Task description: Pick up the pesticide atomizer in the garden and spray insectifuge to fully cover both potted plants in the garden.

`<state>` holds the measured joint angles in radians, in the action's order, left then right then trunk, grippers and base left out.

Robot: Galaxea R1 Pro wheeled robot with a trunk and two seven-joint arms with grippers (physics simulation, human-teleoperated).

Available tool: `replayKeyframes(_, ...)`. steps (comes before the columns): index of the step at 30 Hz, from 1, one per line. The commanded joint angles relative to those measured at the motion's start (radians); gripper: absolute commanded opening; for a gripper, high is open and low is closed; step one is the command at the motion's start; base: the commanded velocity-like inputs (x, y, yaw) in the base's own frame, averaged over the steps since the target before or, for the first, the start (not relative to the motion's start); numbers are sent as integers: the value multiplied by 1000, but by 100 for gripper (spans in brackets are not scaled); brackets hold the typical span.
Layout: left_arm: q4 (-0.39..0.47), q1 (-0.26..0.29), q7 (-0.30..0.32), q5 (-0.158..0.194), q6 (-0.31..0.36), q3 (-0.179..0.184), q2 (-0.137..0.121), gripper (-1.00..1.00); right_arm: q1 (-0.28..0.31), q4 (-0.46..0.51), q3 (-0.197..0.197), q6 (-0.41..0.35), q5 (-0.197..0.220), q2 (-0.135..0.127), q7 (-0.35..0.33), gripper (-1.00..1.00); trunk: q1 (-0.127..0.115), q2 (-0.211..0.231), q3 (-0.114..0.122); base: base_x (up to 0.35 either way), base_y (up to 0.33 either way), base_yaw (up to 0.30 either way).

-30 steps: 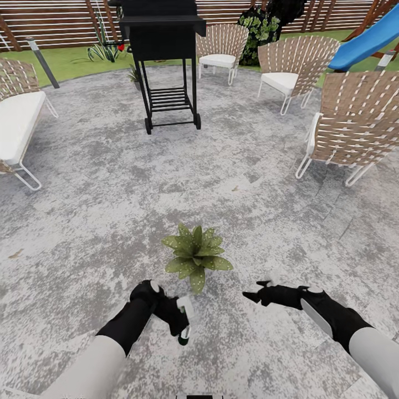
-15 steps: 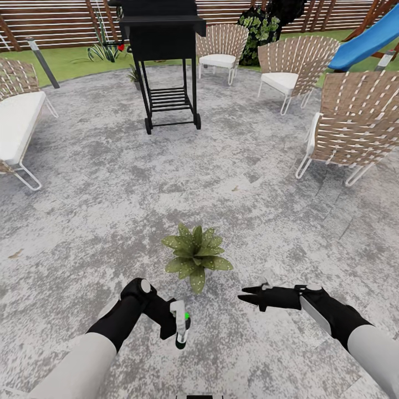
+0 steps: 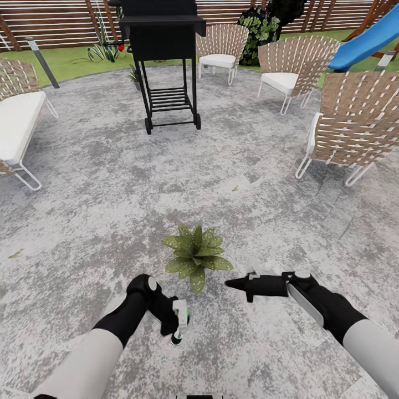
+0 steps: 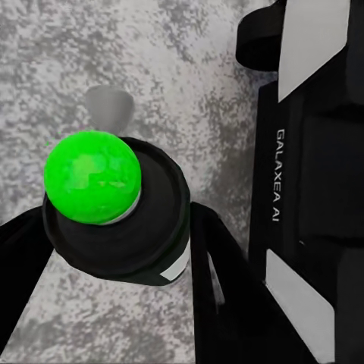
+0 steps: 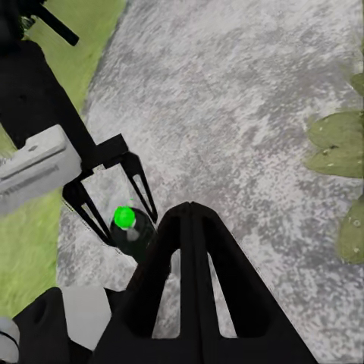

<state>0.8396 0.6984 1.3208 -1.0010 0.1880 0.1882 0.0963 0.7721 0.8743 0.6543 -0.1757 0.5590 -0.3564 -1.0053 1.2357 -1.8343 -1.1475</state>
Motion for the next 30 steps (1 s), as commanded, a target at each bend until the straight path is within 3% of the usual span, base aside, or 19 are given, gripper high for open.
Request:
replayKeyframes(1,1,12,5,-3,11,0,3,-100,1,17,4,-25,-1,-1,0,-100,0,0,-1,0,0,0)
replayKeyframes(3,1,27,5,-3,11,0,7,-100,1,37,4,-39,-62,-1,-1,-100,0,0,-1,0,0,0)
replayKeyframes(6,1,49,6,-3,12,0,9,-100,1,41,4,-43,-93,-1,-1,-100,0,0,-1,0,0,0)
replayKeyframes(9,1,60,7,-2,12,0,16,-100,1,43,4,-44,-100,-1,-1,-100,0,0,-1,0,0,0)
replayKeyframes(14,2,63,8,-3,13,1,51,-100,1,43,3,-51,-102,0,-1,-100,0,0,-1,0,0,0)
replayKeyframes(19,2,89,35,-8,14,2,64,-100,1,106,2,-141,-103,1,0,-100,0,0,-1,0,0,0)
replayKeyframes(22,2,102,79,-67,36,2,66,-100,1,117,3,-150,-108,1,0,-100,0,0,-1,0,0,0)
replayKeyframes(24,3,112,113,-114,84,2,74,-100,1,118,3,-151,-157,2,1,-100,0,0,-1,0,0,0)
replayKeyframes(26,28,115,143,-131,101,3,78,-100,1,118,2,-152,-217,1,1,-100,0,0,-1,0,0,0)
replayKeyframes(30,67,116,184,-138,107,4,78,-100,1,118,1,-153,-240,1,1,-100,0,0,-1,0,0,0)
